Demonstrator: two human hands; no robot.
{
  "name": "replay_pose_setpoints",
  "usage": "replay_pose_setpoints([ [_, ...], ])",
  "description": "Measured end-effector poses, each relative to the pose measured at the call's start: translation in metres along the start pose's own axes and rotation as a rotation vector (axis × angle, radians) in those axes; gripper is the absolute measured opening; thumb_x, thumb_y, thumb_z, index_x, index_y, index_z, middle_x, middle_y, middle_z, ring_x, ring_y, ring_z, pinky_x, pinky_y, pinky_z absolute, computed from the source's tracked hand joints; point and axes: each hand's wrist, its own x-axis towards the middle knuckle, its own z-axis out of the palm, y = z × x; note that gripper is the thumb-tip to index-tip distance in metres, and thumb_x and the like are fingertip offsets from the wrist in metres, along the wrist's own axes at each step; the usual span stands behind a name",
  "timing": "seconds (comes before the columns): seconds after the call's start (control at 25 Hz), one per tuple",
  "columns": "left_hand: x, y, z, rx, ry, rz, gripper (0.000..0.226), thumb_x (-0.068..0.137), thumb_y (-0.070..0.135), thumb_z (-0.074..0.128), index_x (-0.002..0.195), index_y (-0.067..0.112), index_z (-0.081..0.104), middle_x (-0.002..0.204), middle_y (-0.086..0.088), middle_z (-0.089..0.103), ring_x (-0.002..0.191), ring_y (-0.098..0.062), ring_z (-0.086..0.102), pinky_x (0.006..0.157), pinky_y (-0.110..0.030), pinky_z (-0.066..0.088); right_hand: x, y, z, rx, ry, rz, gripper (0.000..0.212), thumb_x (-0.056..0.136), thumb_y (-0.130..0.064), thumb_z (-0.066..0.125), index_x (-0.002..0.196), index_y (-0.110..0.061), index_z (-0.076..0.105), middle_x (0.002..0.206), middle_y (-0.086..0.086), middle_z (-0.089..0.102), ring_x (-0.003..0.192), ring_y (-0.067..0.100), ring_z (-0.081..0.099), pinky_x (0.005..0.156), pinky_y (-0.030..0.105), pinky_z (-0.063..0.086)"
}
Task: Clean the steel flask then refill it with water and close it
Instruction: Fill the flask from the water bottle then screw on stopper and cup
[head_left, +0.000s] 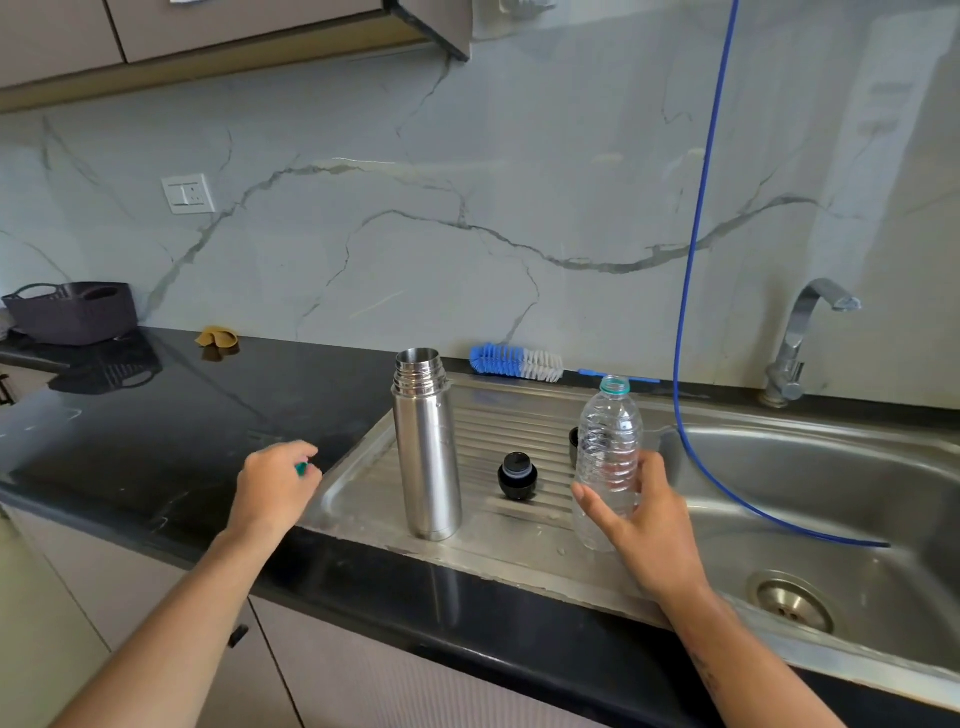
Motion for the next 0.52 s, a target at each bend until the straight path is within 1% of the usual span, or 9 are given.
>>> replay_pose_setpoints([
  [0.08, -0.026, 0.030, -0.027, -0.366, 0.148, -0.070, 0.026, 0.092, 0.011, 0.070, 0.116, 0.015, 0.075, 0.101, -0.003, 0.077, 0.091, -0.017, 0.072, 0.091, -0.038, 0.058, 0.000, 0.000, 0.001, 0.001, -0.001, -0.003, 0.057, 0.076, -0.070, 0.074, 0.114, -0.038, 0.046, 0.106, -0.022, 0.067, 0.099, 0.000, 0.065, 0.085, 0.038, 0.057],
  [0.12, -0.043, 0.050, -0.041, -0.514, 0.186, -0.064, 0.024, 0.092, 0.012, 0.071, 0.115, 0.018, 0.076, 0.098, 0.001, 0.077, 0.090, -0.015, 0.072, 0.088, -0.037, 0.059, 0.001, 0.000, 0.002, 0.002, -0.006, -0.008, 0.057, 0.076, -0.070, 0.074, 0.113, -0.038, 0.046, 0.106, -0.022, 0.067, 0.098, -0.001, 0.064, 0.084, 0.038, 0.057],
  [0.2, -0.076, 0.096, -0.060, -0.737, 0.173, 0.014, 0.020, 0.093, 0.013, 0.072, 0.111, 0.020, 0.076, 0.096, 0.005, 0.077, 0.088, -0.011, 0.074, 0.081, -0.029, 0.060, 0.001, -0.001, 0.002, -0.003, -0.025, -0.022, 0.057, 0.076, -0.070, 0.074, 0.115, -0.038, 0.046, 0.107, -0.022, 0.068, 0.099, -0.003, 0.064, 0.084, 0.034, 0.056],
  [0.28, -0.098, 0.141, -0.062, -0.939, 0.116, 0.102, 0.015, 0.091, 0.009, 0.074, 0.104, 0.016, 0.078, 0.094, 0.002, 0.078, 0.087, -0.015, 0.076, 0.079, -0.029, 0.061, 0.000, -0.003, 0.003, 0.001, -0.048, -0.036, 0.057, 0.077, -0.069, 0.074, 0.116, -0.038, 0.046, 0.108, -0.022, 0.068, 0.100, -0.004, 0.063, 0.084, 0.030, 0.055],
  [0.36, -0.106, 0.184, -0.053, -1.077, 0.089, 0.182, 0.012, 0.087, 0.005, 0.077, 0.097, 0.012, 0.078, 0.090, -0.002, 0.078, 0.087, -0.021, 0.075, 0.081, -0.030, 0.059, -0.003, -0.004, 0.001, 0.005, -0.061, -0.063, 0.053, 0.077, -0.065, 0.077, 0.113, -0.040, 0.047, 0.107, -0.025, 0.067, 0.100, -0.006, 0.063, 0.081, 0.023, 0.051],
  [0.44, -0.106, 0.224, -0.041, -1.164, 0.077, 0.244, 0.010, 0.086, 0.003, 0.079, 0.094, 0.009, 0.078, 0.089, -0.003, 0.077, 0.085, -0.018, 0.074, 0.079, -0.022, 0.056, -0.006, -0.006, 0.001, 0.007, -0.084, -0.098, 0.049, 0.078, -0.060, 0.080, 0.109, -0.042, 0.047, 0.106, -0.028, 0.067, 0.100, -0.005, 0.064, 0.079, 0.017, 0.047],
  [0.52, -0.106, 0.256, -0.030, -1.232, 0.062, 0.275, 0.011, 0.084, 0.001, 0.080, 0.094, 0.006, 0.078, 0.090, -0.004, 0.076, 0.083, -0.013, 0.073, 0.076, -0.016, 0.054, -0.007, -0.007, 0.000, 0.013, -0.097, -0.130, 0.047, 0.079, -0.055, 0.082, 0.108, -0.041, 0.048, 0.106, -0.030, 0.066, 0.098, -0.003, 0.065, 0.079, 0.014, 0.047],
])
